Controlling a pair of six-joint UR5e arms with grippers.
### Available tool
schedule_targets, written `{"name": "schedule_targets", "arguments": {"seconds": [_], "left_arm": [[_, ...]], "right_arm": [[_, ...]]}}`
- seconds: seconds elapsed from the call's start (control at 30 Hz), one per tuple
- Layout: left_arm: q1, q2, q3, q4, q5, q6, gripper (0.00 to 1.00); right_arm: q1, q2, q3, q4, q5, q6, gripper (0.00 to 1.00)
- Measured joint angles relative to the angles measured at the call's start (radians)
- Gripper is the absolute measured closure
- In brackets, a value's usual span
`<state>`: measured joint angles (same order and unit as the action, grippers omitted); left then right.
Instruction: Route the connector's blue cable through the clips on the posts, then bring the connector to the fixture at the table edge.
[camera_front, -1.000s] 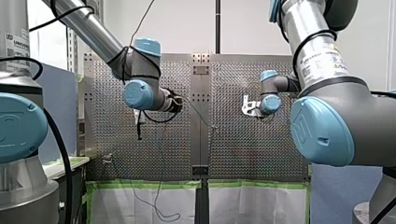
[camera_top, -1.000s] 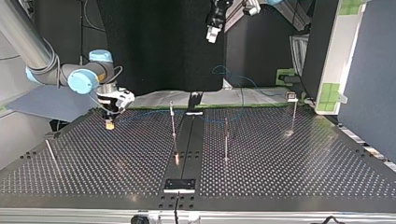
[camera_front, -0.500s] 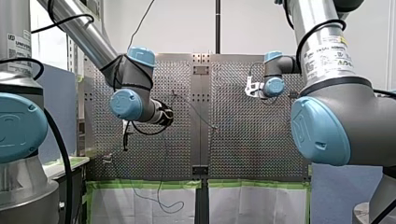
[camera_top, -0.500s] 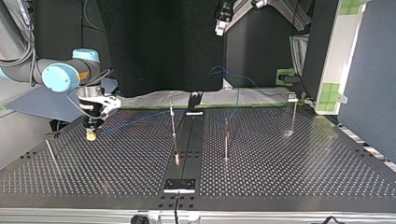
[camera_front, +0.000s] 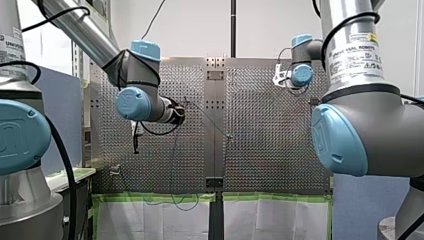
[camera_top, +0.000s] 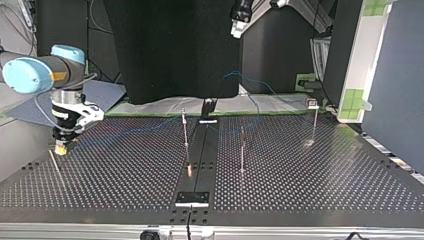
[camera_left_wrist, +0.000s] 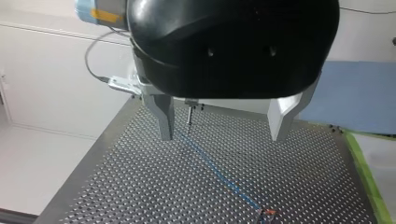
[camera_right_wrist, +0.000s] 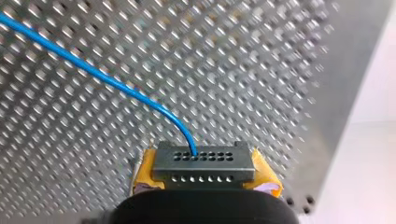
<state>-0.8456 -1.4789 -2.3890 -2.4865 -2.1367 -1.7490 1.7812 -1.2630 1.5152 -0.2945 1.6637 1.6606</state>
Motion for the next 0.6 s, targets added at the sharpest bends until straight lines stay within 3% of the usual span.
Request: {"name": "schedule_targets", "arguments": {"seconds": [0.3,0.5,0.6], "left_arm": [[0.001,-0.059,0.009,0.005,0.004,0.004,0.01],[0.006,-0.027,0.009,0.003,0.009,-0.009,0.01],[0.008,0.0,0.01,-0.002,0.012,-0.015,0.01]], "right_arm": [[-0.022,-0.076,0.015,0.028,0.059,-0.008,0.98],[-0.036,-0.127,0.026,0.034,0.07,-0.01,0.98],[-0.041,-0.131,0.035,0.034,0.071,-0.011,0.98]]}}
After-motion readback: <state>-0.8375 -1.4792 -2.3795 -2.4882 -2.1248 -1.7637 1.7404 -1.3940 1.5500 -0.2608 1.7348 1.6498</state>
